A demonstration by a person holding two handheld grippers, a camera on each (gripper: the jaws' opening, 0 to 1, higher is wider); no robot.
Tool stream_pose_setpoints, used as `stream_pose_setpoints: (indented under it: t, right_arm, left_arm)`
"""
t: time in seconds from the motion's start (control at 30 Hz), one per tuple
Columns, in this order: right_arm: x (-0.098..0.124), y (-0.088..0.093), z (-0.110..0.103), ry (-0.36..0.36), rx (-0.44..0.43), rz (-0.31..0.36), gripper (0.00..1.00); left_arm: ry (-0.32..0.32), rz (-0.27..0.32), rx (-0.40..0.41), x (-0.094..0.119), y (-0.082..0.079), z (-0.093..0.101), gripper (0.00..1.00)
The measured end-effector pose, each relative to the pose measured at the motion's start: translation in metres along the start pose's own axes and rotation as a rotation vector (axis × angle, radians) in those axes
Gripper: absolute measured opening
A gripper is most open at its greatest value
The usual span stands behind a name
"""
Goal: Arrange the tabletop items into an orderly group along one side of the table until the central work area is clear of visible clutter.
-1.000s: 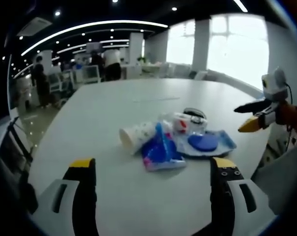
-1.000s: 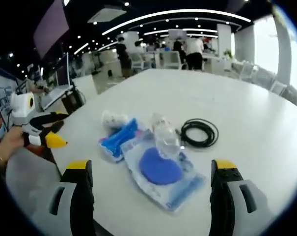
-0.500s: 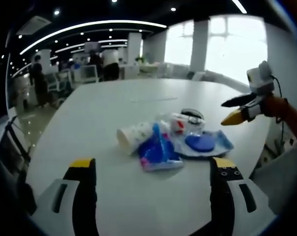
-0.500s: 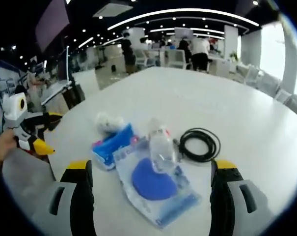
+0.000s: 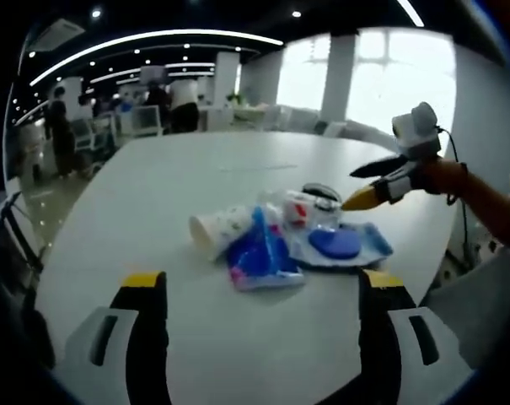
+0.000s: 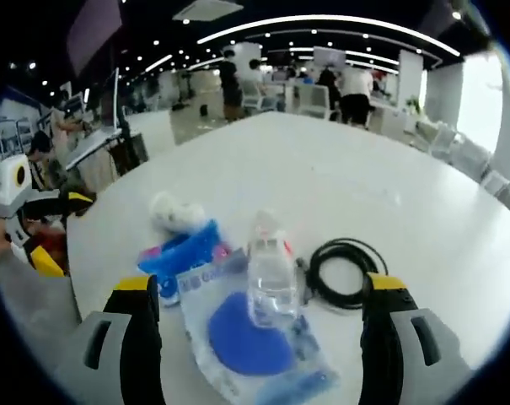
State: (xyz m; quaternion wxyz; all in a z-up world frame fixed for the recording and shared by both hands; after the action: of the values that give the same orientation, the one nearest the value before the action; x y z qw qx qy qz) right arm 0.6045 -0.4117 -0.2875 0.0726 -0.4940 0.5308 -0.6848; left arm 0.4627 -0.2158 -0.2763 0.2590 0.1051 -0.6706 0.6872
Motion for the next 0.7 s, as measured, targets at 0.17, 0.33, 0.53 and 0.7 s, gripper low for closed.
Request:
stream_pose_setpoints:
  t: [0.17,0.33,0.53,0.7]
  right_arm:
    - [-0.015,-0.002,0.005,-0.004,0.01,0.002,0.99]
    - [-0.033,-0.002,0.012,-0.014,0.002,-0.01,0.99]
    - [-0.05,-0.002,0.017,-0.018,-0.014,-0.011,0.95]
    - [-0.06,-0.001,0.024,-0.007,-0.022,-0.021,0.89]
  left_arm:
    - [0.019,-0.011,0.008,-0.003,0.002,0.004,0.9]
    - [0.019,-0.028,0.01,-0.004,0.006,0.004,0.9]
    - [0.012,-0.037,0.012,-0.004,0.008,0.001,0.9]
    - [0.007,-0.039,0.007,-0.003,0.009,0.0,0.9]
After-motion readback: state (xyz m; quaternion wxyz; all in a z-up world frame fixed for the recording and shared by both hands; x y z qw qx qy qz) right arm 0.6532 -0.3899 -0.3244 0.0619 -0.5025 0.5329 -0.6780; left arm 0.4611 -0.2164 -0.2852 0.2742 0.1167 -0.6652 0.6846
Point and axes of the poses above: the point that each gripper's makers call its tool centre point, and the gripper's own axes: x roughly backward along the fingers, z roughly to its right, y roughly out of its underside, the point moved 2 cm from there along x, roughly backward along the fingers, and after that the axes turned 5 degrees about -y, right-handed, at the moved point
